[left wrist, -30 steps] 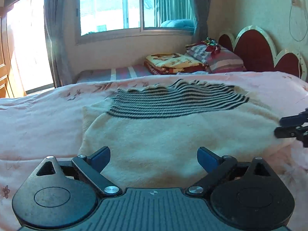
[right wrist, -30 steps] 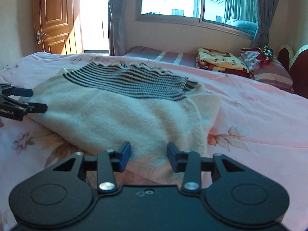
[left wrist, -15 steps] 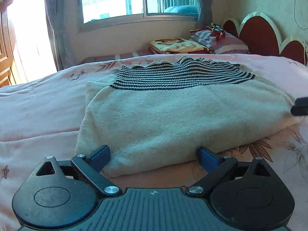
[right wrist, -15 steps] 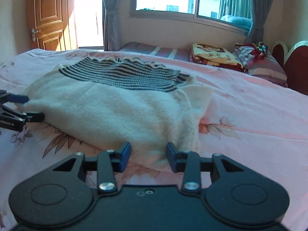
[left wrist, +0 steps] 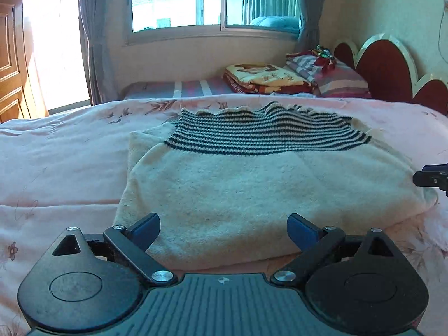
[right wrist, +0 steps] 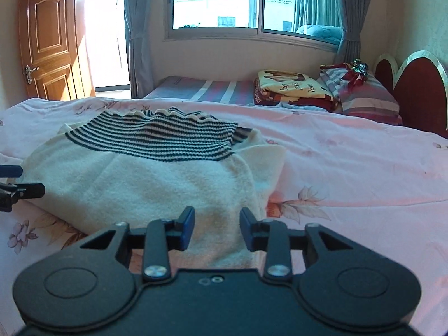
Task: Fold small clothes
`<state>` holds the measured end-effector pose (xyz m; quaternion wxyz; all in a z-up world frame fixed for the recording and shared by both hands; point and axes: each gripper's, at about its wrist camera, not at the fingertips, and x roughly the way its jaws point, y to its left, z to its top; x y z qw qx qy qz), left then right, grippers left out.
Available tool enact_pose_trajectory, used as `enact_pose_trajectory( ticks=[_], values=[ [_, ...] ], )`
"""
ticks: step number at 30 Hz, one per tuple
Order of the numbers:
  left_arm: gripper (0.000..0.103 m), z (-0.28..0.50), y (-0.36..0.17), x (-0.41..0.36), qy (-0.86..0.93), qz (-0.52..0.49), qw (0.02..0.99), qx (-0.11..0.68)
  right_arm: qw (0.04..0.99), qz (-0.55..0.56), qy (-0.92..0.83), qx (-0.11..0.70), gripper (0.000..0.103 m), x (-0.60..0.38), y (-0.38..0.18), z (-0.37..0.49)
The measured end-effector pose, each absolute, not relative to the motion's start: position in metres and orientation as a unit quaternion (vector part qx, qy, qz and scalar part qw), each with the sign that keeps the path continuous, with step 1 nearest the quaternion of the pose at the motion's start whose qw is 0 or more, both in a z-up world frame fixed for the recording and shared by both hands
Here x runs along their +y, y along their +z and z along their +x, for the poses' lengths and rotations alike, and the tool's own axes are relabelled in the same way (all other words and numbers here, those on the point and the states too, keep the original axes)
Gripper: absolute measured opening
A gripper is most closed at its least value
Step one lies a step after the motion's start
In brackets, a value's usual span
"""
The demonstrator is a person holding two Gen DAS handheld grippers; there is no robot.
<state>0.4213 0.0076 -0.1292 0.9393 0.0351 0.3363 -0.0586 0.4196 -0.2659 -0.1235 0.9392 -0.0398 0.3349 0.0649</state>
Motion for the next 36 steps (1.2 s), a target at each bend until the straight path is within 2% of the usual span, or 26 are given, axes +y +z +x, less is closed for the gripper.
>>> enact_pose_trajectory(
  ticks=[2,18,22,24,27,29,30,31,32,36],
  values=[
    [0.097,0.429,-0.138,0.011,-0.06,0.021,0.93,0.362,0.929,-0.058,0.057,0.362,0.033,-0.264,-0.137,0.427],
    [0.103,0.436,-0.146,0.019,-0.091,0.016,0.924,0.371,0.925,-0.091,0.058,0.365,0.036,-0.257,-0.14,0.428],
    [0.101,0.425,-0.122,0.03,-0.062,-0.002,0.933,0.354,0.919,-0.093,0.067,0.376,0.036,-0.258,-0.138,0.433],
    [0.101,0.404,-0.103,0.046,-0.043,-0.043,0.949,0.308,0.912,-0.106,0.073,0.389,0.036,-0.256,-0.134,0.438],
    [0.1,0.389,-0.101,0.065,-0.025,-0.124,0.942,0.31,0.909,-0.113,0.079,0.394,0.036,-0.254,-0.122,0.441],
    [0.079,0.383,-0.114,0.076,-0.022,-0.194,0.924,0.328,0.921,-0.073,0.094,0.371,0.035,-0.259,-0.109,0.435],
    [0.078,0.384,-0.125,0.081,-0.023,-0.231,0.911,0.34,0.924,-0.051,0.103,0.364,0.032,-0.26,-0.104,0.432],
    [0.078,0.385,-0.135,0.085,-0.02,-0.263,0.899,0.349,0.926,-0.033,0.11,0.36,0.023,-0.261,-0.1,0.431],
    [0.078,0.385,-0.146,0.089,-0.011,-0.291,0.888,0.356,0.926,-0.018,0.115,0.358,0.018,-0.261,-0.097,0.431],
    [0.078,0.389,-0.168,0.103,-0.008,-0.389,0.859,0.331,0.931,0.015,0.138,0.338,0.012,-0.255,-0.09,0.429]
  ],
)
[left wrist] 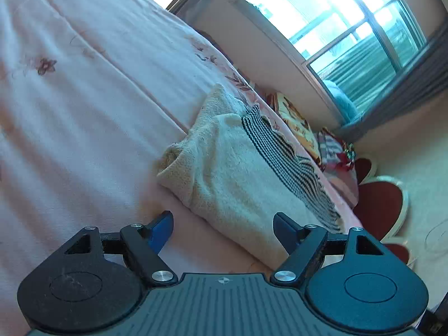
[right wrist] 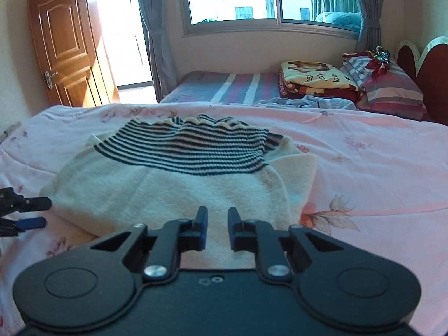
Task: Fold small clothes
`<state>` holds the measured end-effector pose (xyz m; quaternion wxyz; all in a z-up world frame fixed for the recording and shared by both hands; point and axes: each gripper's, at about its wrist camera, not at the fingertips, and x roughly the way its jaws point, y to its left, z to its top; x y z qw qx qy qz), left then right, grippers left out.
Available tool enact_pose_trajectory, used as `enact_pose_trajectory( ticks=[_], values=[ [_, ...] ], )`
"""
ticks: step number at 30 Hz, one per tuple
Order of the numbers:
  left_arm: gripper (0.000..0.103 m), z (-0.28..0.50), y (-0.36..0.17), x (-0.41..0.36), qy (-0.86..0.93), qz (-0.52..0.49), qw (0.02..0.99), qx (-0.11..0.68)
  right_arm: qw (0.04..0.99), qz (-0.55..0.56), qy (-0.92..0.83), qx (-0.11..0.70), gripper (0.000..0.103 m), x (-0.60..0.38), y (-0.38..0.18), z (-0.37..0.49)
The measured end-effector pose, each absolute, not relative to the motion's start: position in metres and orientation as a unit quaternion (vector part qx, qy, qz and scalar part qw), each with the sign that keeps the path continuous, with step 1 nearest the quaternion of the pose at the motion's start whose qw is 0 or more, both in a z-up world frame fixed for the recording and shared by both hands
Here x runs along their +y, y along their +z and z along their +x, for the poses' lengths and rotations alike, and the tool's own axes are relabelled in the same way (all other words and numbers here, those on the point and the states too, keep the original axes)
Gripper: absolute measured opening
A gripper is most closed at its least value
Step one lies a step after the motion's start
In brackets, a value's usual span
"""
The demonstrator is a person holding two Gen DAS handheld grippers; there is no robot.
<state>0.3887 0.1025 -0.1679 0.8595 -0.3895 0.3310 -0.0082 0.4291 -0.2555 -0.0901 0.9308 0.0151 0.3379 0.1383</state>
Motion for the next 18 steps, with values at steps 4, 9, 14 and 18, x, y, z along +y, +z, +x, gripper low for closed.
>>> enact_pose_trajectory(
  ticks=[4,9,14,18],
  values=[
    [0.078,0.409,-0.176,0.104,-0.008,-0.421,0.849,0.32,0.928,0.041,0.153,0.337,0.01,-0.248,-0.091,0.435],
    [0.067,0.434,-0.186,0.102,-0.001,-0.438,0.846,0.304,0.922,0.066,0.169,0.341,0.003,-0.236,-0.098,0.445],
    [0.044,0.446,-0.201,0.11,0.021,-0.488,0.827,0.279,0.916,0.093,0.182,0.346,0.003,-0.223,-0.109,0.461],
    [0.025,0.461,-0.208,0.105,0.033,-0.493,0.825,0.276,0.913,0.1,0.185,0.349,0.002,-0.209,-0.115,0.475]
  ],
)
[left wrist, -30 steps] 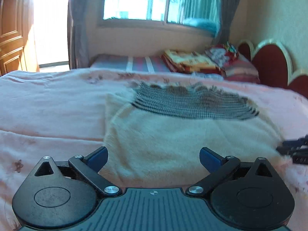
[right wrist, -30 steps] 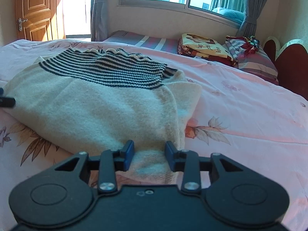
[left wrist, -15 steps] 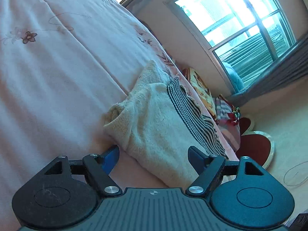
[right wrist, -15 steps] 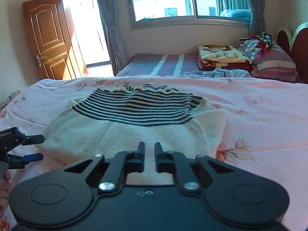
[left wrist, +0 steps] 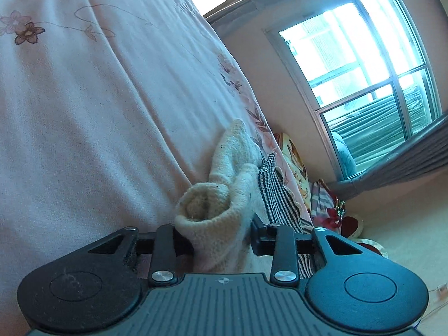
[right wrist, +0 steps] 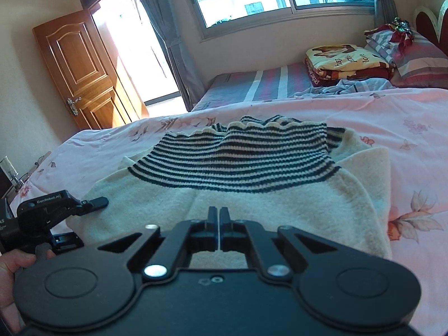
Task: Fold small clothes
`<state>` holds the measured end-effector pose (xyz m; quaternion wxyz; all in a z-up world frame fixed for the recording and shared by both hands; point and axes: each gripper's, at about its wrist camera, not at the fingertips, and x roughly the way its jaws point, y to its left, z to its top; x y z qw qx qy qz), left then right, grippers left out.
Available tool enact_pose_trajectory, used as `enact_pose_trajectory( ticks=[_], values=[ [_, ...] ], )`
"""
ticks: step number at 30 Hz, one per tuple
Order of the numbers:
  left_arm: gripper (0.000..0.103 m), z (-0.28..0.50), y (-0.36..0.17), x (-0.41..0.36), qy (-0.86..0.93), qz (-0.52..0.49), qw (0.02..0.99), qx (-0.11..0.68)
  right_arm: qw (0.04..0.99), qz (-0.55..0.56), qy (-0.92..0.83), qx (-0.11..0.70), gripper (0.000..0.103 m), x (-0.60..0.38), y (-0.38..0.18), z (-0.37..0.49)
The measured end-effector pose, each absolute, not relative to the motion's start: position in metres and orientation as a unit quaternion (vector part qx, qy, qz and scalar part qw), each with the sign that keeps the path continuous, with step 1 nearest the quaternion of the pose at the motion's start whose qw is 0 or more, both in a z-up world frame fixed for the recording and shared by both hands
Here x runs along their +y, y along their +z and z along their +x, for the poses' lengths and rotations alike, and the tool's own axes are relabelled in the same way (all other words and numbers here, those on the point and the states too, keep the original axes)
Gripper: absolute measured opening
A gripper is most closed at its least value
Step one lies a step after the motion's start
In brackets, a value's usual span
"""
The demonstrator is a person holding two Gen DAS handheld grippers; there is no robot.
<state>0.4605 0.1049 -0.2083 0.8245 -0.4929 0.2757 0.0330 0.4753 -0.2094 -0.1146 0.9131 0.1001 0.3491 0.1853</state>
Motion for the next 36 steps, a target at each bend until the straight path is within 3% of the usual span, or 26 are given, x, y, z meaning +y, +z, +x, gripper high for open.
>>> enact_pose_trajectory(
  ticks=[2,10,20,26,32,34,36],
  values=[
    [0.018,0.465,-0.213,0.105,0.025,-0.505,0.817,0.278,0.912,0.096,0.189,0.352,0.002,-0.199,-0.118,0.484],
    [0.017,0.453,-0.208,0.123,-0.005,-0.521,0.815,0.255,0.904,0.044,0.177,0.386,0.0,-0.157,-0.147,0.513],
    [0.016,0.46,-0.197,0.114,-0.033,-0.509,0.822,0.252,0.903,0.074,0.189,0.378,0.0,-0.168,-0.152,0.513],
    [0.016,0.482,-0.126,0.072,-0.141,-0.446,0.851,0.239,0.886,0.161,0.188,0.393,0.0,-0.188,-0.158,0.518],
    [0.016,0.505,-0.088,-0.026,-0.244,-0.339,0.854,0.31,0.836,0.307,0.189,0.414,0.0,-0.234,-0.161,0.527],
    [0.016,0.512,-0.096,-0.065,-0.26,-0.298,0.846,0.357,0.814,0.39,0.172,0.395,0.019,-0.275,-0.161,0.519],
    [0.016,0.514,-0.112,-0.095,-0.272,-0.278,0.831,0.398,0.777,0.477,0.143,0.385,0.028,-0.322,-0.169,0.508]
  ],
)
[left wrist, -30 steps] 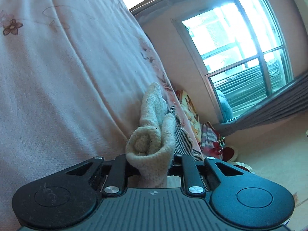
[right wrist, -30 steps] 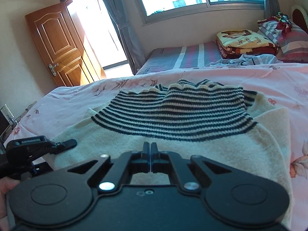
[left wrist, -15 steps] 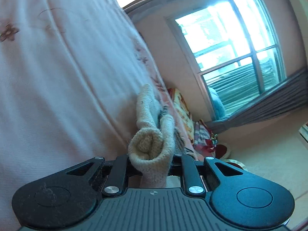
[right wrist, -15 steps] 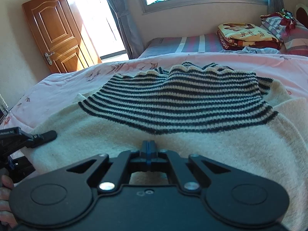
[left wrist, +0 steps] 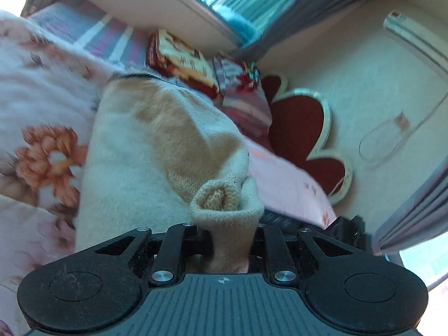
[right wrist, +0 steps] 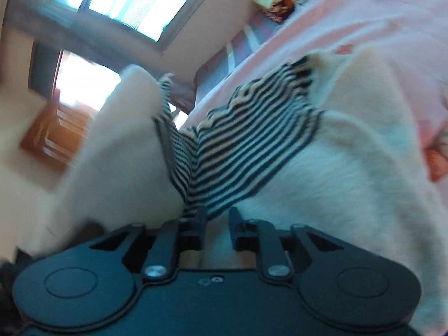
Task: Fold small clothes
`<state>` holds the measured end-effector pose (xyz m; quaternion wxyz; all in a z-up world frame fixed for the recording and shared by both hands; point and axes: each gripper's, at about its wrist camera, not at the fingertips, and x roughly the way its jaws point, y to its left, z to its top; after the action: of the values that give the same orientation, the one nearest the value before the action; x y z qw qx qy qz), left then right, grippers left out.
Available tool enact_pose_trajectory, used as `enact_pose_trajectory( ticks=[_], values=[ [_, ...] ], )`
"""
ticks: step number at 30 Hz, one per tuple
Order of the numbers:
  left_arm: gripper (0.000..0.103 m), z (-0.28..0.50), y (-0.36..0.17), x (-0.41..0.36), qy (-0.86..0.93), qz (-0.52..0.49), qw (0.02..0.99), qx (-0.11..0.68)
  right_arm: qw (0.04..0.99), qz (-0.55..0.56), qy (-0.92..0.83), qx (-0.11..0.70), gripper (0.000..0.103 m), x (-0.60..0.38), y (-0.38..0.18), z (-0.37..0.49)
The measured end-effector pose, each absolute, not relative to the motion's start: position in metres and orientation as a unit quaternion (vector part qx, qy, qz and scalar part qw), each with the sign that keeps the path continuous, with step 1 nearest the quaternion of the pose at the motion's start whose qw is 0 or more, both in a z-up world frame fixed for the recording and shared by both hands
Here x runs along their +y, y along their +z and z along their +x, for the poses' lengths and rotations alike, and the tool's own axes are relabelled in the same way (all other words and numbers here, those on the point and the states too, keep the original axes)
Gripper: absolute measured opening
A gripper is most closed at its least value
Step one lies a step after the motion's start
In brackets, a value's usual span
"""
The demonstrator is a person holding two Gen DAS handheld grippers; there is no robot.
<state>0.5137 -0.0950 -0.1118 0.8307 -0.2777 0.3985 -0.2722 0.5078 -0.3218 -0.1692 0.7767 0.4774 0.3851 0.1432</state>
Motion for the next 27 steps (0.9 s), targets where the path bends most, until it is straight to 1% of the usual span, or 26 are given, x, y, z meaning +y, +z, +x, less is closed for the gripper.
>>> enact_pose_trajectory(
  ticks=[1,3,4,5,6,7,8,9,10,14,16,18,20,23,27],
  values=[
    [0.016,0.516,-0.118,-0.108,-0.278,-0.267,0.825,0.414,0.76,0.509,0.134,0.38,0.031,-0.343,-0.174,0.501],
    [0.016,0.516,-0.127,-0.129,-0.269,-0.236,0.827,0.433,0.736,0.546,0.125,0.38,0.028,-0.375,-0.181,0.487],
    [0.017,0.514,-0.13,-0.137,-0.26,-0.218,0.833,0.436,0.73,0.556,0.119,0.381,0.035,-0.387,-0.183,0.48],
    [0.023,0.51,-0.131,-0.143,-0.256,-0.203,0.841,0.432,0.727,0.563,0.117,0.375,0.04,-0.396,-0.183,0.472],
    [0.027,0.506,-0.129,-0.146,-0.259,-0.198,0.844,0.426,0.721,0.58,0.131,0.357,0.059,-0.403,-0.184,0.464],
    [0.042,0.504,-0.125,-0.148,-0.266,-0.195,0.844,0.423,0.717,0.592,0.139,0.34,0.079,-0.408,-0.182,0.457],
    [0.065,0.499,-0.12,-0.148,-0.283,-0.193,0.842,0.417,0.721,0.594,0.139,0.329,0.084,-0.411,-0.178,0.451],
    [0.074,0.492,-0.113,-0.151,-0.297,-0.192,0.84,0.412,0.723,0.593,0.142,0.325,0.085,-0.412,-0.175,0.447],
    [0.077,0.483,-0.101,-0.149,-0.304,-0.188,0.843,0.401,0.72,0.594,0.15,0.326,0.085,-0.413,-0.173,0.446],
    [0.076,0.461,-0.066,-0.105,-0.287,-0.183,0.876,0.341,0.729,0.562,0.181,0.348,0.084,-0.401,-0.162,0.445],
    [0.076,0.463,-0.069,-0.075,-0.233,-0.184,0.895,0.334,0.735,0.536,0.186,0.372,0.084,-0.391,-0.158,0.451],
    [0.076,0.48,-0.086,-0.045,-0.182,-0.2,0.896,0.352,0.74,0.512,0.183,0.396,0.084,-0.382,-0.157,0.456],
    [0.076,0.493,-0.101,-0.031,-0.156,-0.199,0.893,0.371,0.74,0.5,0.178,0.413,0.084,-0.373,-0.158,0.464],
    [0.076,0.511,-0.122,-0.038,-0.141,-0.174,0.889,0.4,0.742,0.486,0.18,0.426,0.084,-0.361,-0.155,0.476],
    [0.076,0.512,-0.132,-0.051,-0.139,-0.159,0.89,0.404,0.785,0.382,0.172,0.456,0.084,-0.338,-0.138,0.499]
  ],
)
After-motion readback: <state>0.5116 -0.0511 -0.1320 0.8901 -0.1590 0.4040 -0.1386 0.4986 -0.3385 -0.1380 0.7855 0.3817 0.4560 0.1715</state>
